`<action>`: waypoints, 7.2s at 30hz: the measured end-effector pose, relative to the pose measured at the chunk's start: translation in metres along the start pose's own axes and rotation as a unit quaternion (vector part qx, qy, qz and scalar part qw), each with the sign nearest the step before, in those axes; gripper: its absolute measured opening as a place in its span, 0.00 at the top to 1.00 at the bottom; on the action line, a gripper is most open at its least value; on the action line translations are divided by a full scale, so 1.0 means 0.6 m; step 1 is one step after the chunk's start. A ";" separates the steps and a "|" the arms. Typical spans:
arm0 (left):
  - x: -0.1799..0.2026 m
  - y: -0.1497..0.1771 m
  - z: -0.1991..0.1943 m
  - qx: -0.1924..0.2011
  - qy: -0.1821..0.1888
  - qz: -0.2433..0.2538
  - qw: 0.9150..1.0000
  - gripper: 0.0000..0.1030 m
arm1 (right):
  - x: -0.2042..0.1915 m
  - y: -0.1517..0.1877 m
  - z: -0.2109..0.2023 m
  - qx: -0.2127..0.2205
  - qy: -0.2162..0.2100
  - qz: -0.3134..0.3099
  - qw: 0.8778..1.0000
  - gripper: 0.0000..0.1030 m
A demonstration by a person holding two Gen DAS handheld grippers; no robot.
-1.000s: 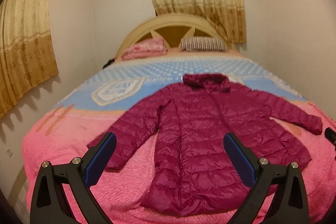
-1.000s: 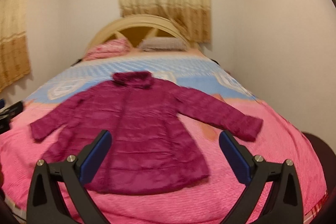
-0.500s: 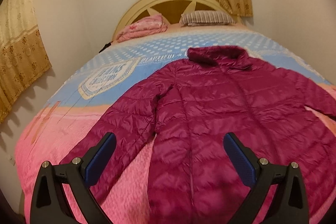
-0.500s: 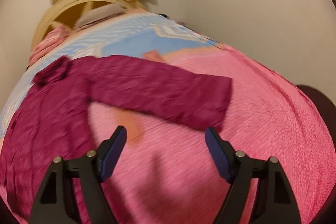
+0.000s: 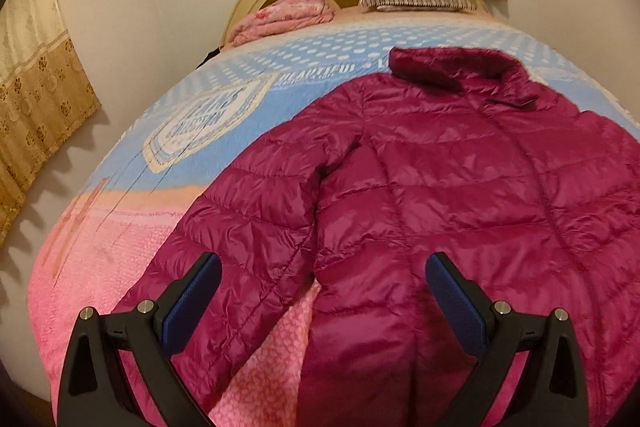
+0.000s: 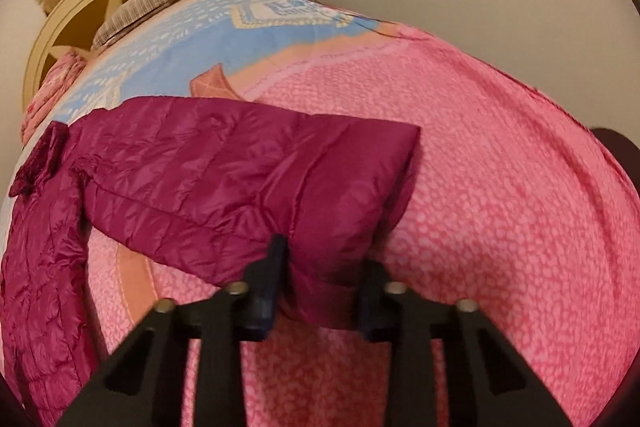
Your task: Fold large clothes
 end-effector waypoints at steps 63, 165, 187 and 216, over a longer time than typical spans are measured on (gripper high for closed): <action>0.016 -0.095 0.038 -0.017 0.022 -0.026 0.999 0.01 | -0.545 0.218 -0.066 0.080 -0.121 -0.433 0.890 0.34; -0.295 0.200 0.010 -0.089 -0.062 -0.197 0.974 0.13 | -0.534 0.191 0.027 0.053 -0.118 -0.392 0.911 0.19; -0.054 -0.144 -0.095 0.094 -0.043 -0.019 0.995 0.84 | -0.428 0.117 0.044 0.081 -0.084 -0.293 0.949 0.19; -0.059 -0.018 0.061 0.000 -0.045 -0.100 0.994 0.09 | -0.462 0.119 -0.008 0.052 -0.173 -0.259 0.949 0.14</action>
Point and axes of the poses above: each gripper's, at about its wrist camera, not at the fingertips, and z roughly the way its jaws point, x to its right, y to its underside, the point moved 6 cm from there along z, roughly the way its jaws point, and after that the axes turned 5 degrees about z, right-handed, at the moved point
